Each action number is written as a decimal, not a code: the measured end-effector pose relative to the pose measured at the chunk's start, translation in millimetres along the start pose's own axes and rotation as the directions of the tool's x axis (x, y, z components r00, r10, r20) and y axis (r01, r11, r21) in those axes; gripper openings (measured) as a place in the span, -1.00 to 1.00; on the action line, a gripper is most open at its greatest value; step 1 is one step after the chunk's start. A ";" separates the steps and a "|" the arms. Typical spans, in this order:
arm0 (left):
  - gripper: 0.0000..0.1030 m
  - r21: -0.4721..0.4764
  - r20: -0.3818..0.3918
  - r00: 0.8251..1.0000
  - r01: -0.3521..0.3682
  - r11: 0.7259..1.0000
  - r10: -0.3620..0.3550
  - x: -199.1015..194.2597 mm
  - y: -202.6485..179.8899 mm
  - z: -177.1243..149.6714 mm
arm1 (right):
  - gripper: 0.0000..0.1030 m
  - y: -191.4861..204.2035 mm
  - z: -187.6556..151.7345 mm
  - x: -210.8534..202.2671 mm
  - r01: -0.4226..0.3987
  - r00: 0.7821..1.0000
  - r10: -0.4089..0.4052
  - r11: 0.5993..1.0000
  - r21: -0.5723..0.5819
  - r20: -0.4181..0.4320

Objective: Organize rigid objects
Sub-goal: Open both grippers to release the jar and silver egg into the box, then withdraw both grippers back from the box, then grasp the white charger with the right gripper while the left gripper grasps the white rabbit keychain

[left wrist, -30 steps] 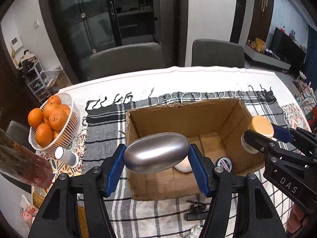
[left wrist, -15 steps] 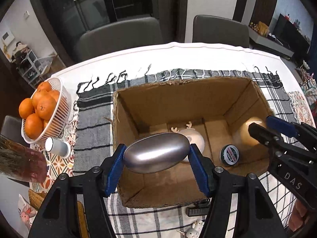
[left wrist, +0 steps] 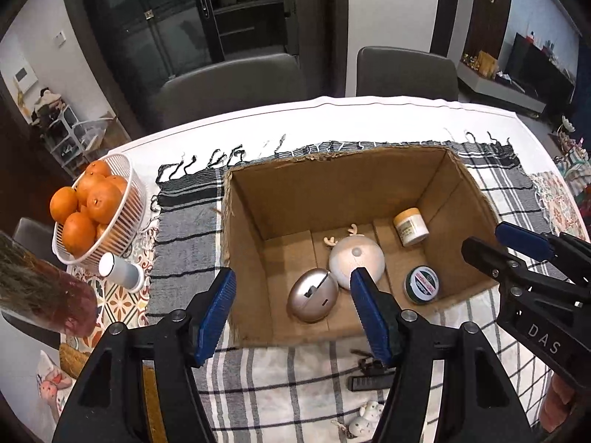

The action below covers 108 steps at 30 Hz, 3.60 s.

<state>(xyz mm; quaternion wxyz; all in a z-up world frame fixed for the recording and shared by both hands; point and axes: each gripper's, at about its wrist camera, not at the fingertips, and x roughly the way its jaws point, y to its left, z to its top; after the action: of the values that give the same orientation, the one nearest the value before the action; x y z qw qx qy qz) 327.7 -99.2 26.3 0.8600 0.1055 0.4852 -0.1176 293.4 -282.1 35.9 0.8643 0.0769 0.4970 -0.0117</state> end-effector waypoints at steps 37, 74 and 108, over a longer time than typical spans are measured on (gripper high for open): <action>0.23 0.099 0.073 0.996 0.051 0.994 -0.058 -68.5 -0.1 -127.2 | -0.12 28.3 -122.5 -65.7 -0.018 0.999 0.017 0.999 0.028 0.030; 0.23 0.342 0.128 0.978 0.112 0.933 -0.164 -15.2 -5.2 -211.7 | -0.08 41.7 -253.9 -22.7 0.025 0.999 -0.035 0.952 0.304 0.028; 0.03 0.525 0.080 0.962 0.181 0.831 -0.260 55.3 -53.1 -218.9 | 0.10 33.2 -245.1 42.3 0.089 0.994 -0.051 0.897 0.434 -0.098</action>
<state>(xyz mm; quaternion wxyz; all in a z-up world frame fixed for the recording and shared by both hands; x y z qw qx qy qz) 162.0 -90.4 -135.8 0.8147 0.2648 0.3802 -0.3487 107.9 -211.5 -117.6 0.8022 0.2515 0.5201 -0.1509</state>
